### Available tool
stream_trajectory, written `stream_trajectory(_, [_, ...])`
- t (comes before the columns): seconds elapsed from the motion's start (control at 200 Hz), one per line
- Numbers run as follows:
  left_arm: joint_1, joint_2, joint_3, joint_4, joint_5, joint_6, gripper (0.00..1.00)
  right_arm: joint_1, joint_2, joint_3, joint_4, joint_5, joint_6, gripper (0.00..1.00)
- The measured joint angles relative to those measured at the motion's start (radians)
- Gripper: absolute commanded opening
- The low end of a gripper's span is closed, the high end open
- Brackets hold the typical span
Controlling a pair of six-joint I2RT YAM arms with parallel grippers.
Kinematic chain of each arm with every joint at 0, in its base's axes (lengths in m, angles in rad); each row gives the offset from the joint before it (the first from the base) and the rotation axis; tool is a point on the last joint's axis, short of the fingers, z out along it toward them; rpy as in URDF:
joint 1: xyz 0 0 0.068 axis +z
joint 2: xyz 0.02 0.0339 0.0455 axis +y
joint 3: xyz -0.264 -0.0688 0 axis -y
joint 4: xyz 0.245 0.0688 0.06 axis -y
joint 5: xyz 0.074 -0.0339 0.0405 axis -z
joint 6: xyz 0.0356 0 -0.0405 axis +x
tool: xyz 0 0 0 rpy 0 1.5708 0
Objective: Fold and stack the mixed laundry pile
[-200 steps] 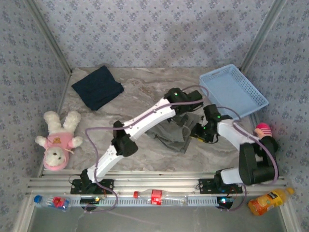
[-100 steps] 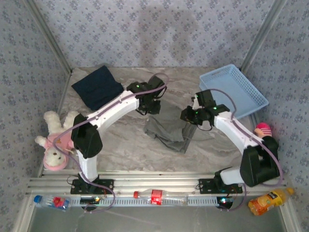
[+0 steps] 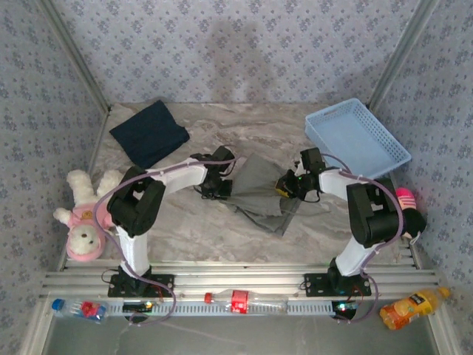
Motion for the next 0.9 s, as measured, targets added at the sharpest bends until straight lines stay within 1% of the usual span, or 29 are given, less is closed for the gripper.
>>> stream_trajectory(0.155, [0.002, -0.008, 0.004, -0.012, -0.003, 0.017, 0.01, 0.005, -0.012, 0.004, -0.005, -0.011, -0.001, 0.26])
stream_trajectory(0.235, [0.004, -0.023, 0.023, -0.068, -0.025, 0.024, 0.10, 0.023, -0.034, 0.034, -0.064, 0.010, -0.008, 0.29])
stream_trajectory(0.35, [0.006, -0.069, 0.093, -0.164, -0.056, 0.029, 0.28, 0.065, -0.065, 0.136, -0.158, 0.045, -0.029, 0.29])
stream_trajectory(0.405, [0.005, -0.097, 0.137, -0.180, -0.060, 0.027, 0.32, 0.092, -0.064, 0.206, -0.178, 0.056, -0.038, 0.29])
stream_trajectory(0.49, [-0.003, -0.131, 0.187, -0.167, -0.038, 0.026, 0.33, 0.134, -0.041, 0.314, -0.188, 0.067, -0.050, 0.28])
stream_trajectory(0.585, [-0.024, -0.130, 0.213, -0.132, 0.000, 0.023, 0.32, 0.180, 0.043, 0.431, -0.175, 0.069, -0.056, 0.27])
stream_trajectory(0.67, [-0.064, -0.085, 0.219, -0.098, 0.035, 0.026, 0.32, 0.207, 0.140, 0.485, -0.143, 0.067, -0.052, 0.27])
stream_trajectory(0.774, [-0.119, 0.005, 0.217, -0.049, 0.060, 0.038, 0.32, 0.211, 0.253, 0.499, -0.123, 0.068, -0.034, 0.27])
stream_trajectory(0.899, [-0.138, 0.094, 0.196, -0.011, 0.093, 0.069, 0.19, 0.169, 0.373, 0.519, -0.124, 0.055, -0.021, 0.26])
